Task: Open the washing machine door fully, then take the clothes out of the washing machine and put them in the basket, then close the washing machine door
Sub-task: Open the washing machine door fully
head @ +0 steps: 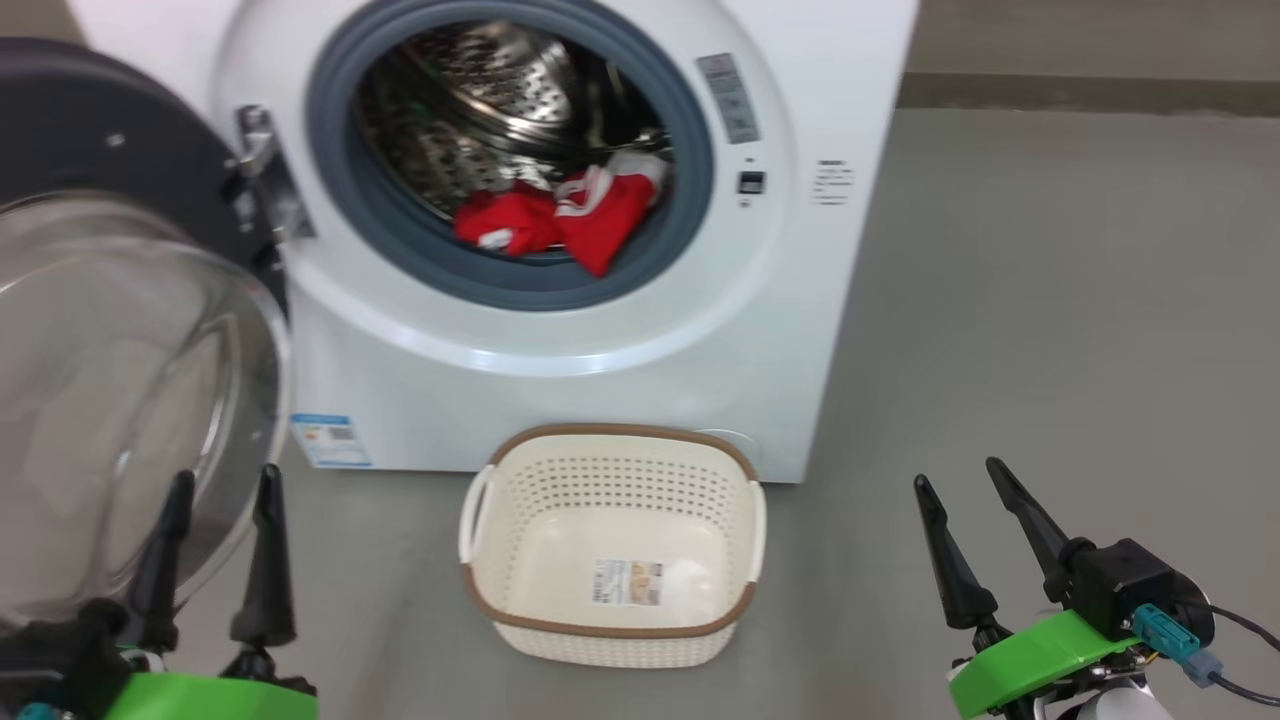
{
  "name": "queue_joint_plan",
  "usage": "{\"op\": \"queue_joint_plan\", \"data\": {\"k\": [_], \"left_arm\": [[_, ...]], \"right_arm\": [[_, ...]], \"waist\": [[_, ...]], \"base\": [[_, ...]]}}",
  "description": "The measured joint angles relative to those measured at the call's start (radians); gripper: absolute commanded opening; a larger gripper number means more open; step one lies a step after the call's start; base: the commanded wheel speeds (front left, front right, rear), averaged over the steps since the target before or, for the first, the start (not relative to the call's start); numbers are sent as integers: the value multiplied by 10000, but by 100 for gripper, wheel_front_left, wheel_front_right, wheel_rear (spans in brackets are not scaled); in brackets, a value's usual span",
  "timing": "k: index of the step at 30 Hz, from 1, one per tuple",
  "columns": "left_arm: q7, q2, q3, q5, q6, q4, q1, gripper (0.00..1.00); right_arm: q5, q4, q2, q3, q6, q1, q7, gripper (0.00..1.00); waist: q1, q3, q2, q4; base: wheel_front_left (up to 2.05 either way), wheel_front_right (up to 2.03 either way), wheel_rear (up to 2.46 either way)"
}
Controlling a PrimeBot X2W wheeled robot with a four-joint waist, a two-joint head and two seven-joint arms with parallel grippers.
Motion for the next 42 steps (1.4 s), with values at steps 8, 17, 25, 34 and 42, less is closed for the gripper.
{"op": "queue_joint_plan", "data": {"k": [8,17,25,34,42], "left_arm": [[-98,-364,-215,261,-100,211,463,100],[-100,-646,-523,909,-527,882,1193,100],[-100,-1085,-303,1457,-629,1089,2080,100],[-100,-1292,288,1716,-980,1131,2439,100],[-100,-1417,591,2029,-1145,1208,2445,100]], "right_arm": [[-213,-430,-2,27,0,-23,-2,100],[-293,-859,0,-236,0,210,-2,100],[-445,-993,12,-779,0,1083,-2,100],[-439,-1227,86,-1323,0,1648,-2,100],[-439,-1233,104,-1317,0,1678,-2,100]], "waist": [[0,69,0,-922],[0,23,0,-1814],[0,-404,0,-2071],[0,-758,0,-1971],[0,-834,0,-1930]], "base": [[0,0,0],[0,0,0],[0,0,0],[0,0,0],[0,0,0]]}}
